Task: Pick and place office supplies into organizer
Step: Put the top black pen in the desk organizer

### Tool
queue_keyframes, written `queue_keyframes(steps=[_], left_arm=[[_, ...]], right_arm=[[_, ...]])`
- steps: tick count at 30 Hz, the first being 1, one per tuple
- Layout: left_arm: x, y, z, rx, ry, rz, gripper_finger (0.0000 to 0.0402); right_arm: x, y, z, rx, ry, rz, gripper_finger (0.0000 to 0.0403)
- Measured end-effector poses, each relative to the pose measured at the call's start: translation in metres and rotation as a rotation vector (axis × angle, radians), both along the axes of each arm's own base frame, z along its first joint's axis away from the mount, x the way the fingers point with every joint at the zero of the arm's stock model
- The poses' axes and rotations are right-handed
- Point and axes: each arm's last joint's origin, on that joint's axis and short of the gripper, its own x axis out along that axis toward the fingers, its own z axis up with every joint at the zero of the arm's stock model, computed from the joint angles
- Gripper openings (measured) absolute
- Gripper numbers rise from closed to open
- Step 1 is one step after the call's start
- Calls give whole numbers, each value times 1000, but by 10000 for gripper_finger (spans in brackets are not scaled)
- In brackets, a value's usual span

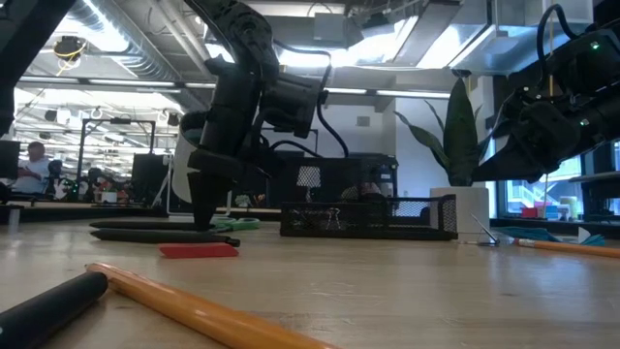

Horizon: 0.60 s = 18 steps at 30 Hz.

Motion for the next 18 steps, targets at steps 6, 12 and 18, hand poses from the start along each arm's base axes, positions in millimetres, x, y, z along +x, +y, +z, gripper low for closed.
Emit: queue_keyframes(steps=[6,12,18], left_arm=[[-11,2,-11,-46,8,27,103],[-13,6,-13,-56,-7,73,59],[-10,4,-9,-30,-5,34,36]], right_arm=[[0,0,0,0,0,0,51],[0,0,0,0,0,0,51],[0,0,0,0,0,0,51]])
